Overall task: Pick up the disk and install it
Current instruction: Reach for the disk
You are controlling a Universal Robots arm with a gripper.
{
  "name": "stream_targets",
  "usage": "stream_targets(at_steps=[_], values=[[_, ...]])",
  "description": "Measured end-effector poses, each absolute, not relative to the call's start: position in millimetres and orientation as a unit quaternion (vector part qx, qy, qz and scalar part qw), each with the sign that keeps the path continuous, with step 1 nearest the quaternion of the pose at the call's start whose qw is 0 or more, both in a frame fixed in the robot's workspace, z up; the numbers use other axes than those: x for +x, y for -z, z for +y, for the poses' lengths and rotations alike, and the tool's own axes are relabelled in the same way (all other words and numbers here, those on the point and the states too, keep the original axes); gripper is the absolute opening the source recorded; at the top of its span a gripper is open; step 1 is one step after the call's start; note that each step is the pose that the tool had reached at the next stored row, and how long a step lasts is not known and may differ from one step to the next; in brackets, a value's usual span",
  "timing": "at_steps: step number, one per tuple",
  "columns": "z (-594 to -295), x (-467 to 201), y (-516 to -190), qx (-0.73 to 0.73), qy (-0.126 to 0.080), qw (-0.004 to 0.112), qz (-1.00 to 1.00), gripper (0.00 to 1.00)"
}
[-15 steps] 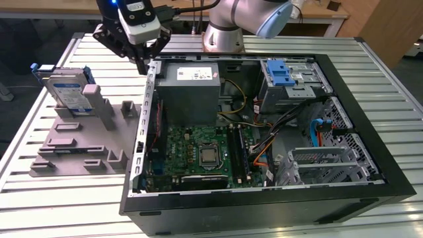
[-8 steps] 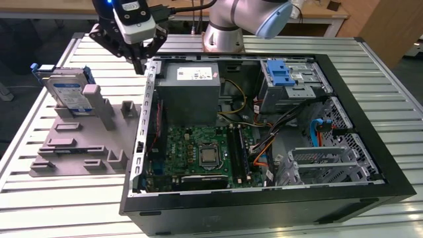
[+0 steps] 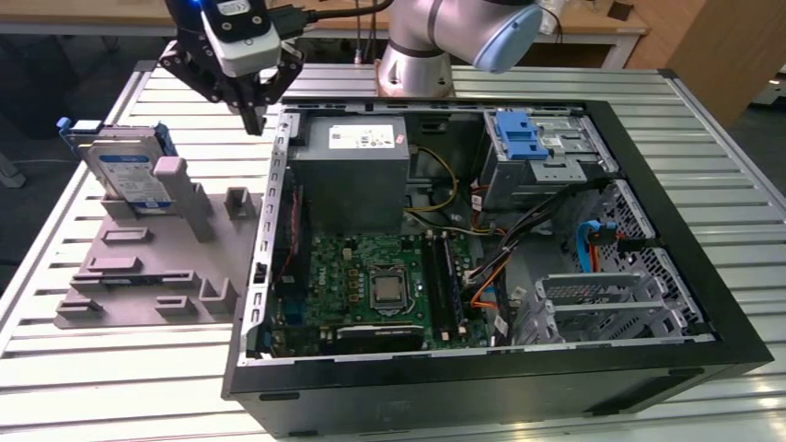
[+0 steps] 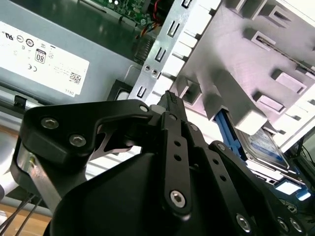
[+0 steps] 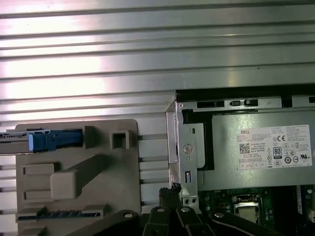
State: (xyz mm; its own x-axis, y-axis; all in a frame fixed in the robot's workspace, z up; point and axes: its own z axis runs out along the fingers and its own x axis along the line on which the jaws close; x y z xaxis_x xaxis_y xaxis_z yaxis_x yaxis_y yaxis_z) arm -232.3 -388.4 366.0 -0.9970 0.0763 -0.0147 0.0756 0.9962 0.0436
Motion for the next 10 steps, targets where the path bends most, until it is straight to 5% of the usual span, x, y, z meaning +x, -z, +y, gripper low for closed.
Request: stream_targets(at_steps=[10], values=[[-388.1, -235.3, -366.0, 0.038, -0.022, 0.008, 0.999, 0.11]])
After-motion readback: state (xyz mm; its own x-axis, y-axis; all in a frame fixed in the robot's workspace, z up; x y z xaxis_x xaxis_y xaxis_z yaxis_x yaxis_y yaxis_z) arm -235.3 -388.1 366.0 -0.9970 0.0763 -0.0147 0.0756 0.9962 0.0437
